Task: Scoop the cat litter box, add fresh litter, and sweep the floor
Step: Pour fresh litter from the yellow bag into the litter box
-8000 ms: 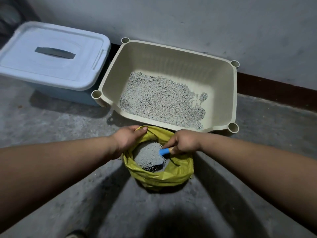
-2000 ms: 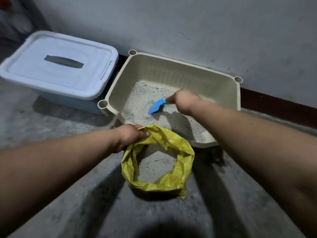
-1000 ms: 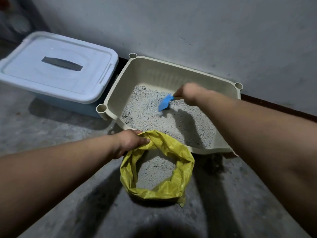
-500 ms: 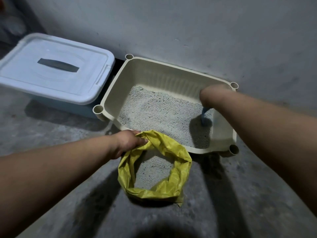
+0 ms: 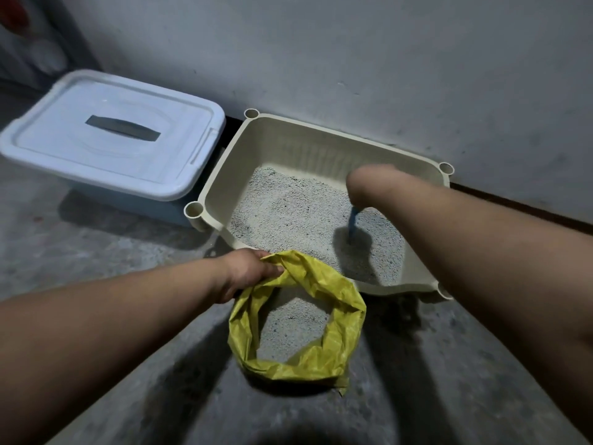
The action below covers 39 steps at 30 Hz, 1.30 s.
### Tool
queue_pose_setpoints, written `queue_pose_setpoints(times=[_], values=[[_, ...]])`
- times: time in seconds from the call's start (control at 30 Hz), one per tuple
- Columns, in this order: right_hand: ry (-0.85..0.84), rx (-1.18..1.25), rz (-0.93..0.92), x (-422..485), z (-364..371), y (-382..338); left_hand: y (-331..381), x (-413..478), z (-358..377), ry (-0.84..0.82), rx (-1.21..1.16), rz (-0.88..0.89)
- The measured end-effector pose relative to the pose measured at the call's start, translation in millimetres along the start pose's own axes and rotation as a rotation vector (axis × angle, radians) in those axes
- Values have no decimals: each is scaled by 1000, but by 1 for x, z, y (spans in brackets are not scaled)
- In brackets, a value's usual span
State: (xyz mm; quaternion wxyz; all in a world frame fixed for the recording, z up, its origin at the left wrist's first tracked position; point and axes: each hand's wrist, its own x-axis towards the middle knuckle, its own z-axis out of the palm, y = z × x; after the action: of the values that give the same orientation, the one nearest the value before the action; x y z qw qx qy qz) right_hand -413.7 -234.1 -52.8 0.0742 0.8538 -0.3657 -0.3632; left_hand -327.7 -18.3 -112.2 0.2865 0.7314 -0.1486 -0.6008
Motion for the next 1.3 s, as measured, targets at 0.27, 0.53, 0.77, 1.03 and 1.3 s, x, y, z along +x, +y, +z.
queue_pose_setpoints(times=[0.27,0.53,0.77,1.03,1.3], values=[[249,237,-95,17,-19,-47,-7,-3,-14,-19,-53,0],[236,452,-194,27,-8,-67,-10,1,-19,-33,-87,-20],[57,104,-96,0,-24,-31,-11,1,-17,-22,-93,-5],[-179,-219,-64,-38,4,-9,-11,0,-15,-16,-70,6],[2,-27,-112,-33,-1,-46,-12,-2,-13,-2,-48,8]])
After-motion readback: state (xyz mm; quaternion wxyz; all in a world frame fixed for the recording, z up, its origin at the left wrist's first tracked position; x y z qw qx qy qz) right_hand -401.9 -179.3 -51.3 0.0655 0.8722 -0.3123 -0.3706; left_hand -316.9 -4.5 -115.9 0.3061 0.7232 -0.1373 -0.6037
